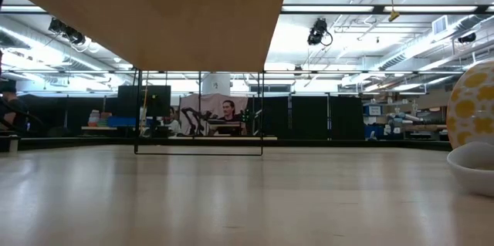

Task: Place coffee mugs
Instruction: Put the blue mug on the shelf aligned with the yellow mug

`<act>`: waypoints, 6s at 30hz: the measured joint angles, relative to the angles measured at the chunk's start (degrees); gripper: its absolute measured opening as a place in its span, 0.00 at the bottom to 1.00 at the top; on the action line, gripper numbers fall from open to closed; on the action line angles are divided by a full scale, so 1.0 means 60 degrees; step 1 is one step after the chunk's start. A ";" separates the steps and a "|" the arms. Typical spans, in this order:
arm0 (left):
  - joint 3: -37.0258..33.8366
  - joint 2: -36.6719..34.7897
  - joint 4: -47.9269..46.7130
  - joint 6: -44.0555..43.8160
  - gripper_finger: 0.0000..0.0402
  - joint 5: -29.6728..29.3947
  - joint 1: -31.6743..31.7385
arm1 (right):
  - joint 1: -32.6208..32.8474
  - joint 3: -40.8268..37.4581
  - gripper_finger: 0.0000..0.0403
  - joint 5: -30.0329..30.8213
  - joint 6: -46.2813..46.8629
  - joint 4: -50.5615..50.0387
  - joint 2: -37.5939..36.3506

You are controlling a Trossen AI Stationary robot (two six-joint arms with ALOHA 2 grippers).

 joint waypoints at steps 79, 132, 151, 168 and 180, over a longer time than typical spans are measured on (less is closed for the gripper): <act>0.0011 -0.1169 -0.4010 -0.6834 0.37 -0.5926 -0.0251 | -0.1435 0.0011 0.08 0.3198 0.1525 -0.1218 -0.0087; 0.0000 -0.0739 -0.4028 -0.7440 0.20 -0.6942 -0.0226 | -0.1435 0.0004 0.09 0.3264 0.2629 -0.1065 -0.0087; 0.0000 -0.0729 -0.3987 -0.7407 0.20 -0.6960 -0.0215 | -0.1428 0.0033 0.20 0.3315 0.2432 -0.1145 -0.0087; 0.0000 -0.0714 -0.4022 -0.7467 0.20 -0.6997 -0.0209 | -0.1449 0.0036 0.30 0.3243 0.2401 -0.1229 -0.0108; 0.0000 -0.0714 -0.3694 -0.7441 0.20 -0.6975 -0.0211 | -0.1693 0.0029 0.30 0.4033 0.1900 -0.1980 -0.0968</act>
